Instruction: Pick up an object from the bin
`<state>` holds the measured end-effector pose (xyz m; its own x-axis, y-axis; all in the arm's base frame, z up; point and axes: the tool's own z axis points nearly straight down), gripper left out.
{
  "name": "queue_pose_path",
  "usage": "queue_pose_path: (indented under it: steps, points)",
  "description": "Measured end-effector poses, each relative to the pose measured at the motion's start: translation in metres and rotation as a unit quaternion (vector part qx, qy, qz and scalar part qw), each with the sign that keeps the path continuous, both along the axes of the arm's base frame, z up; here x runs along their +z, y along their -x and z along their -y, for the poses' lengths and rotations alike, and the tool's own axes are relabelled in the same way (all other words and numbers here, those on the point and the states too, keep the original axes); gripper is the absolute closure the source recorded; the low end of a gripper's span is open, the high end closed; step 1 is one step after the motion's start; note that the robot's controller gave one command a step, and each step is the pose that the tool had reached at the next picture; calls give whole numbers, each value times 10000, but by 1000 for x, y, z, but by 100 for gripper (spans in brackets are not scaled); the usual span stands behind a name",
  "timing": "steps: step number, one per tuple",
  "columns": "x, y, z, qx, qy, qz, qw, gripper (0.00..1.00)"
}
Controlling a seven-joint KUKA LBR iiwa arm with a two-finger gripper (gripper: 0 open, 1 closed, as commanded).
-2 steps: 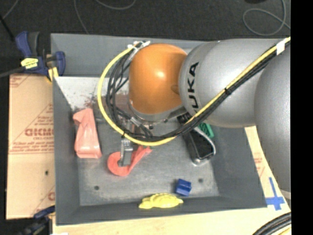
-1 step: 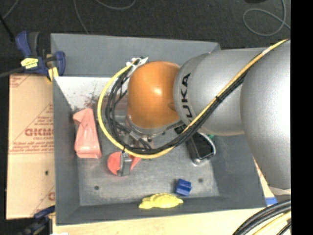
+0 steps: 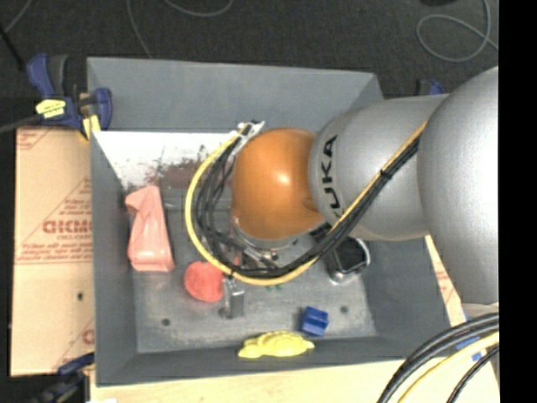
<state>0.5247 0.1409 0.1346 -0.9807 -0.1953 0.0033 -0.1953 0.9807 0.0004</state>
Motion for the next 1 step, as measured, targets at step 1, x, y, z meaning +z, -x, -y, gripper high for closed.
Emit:
queue_pose_path:
  steps: [1]
  points:
    - [-64,-13,15,280,-22,73,9996,100]
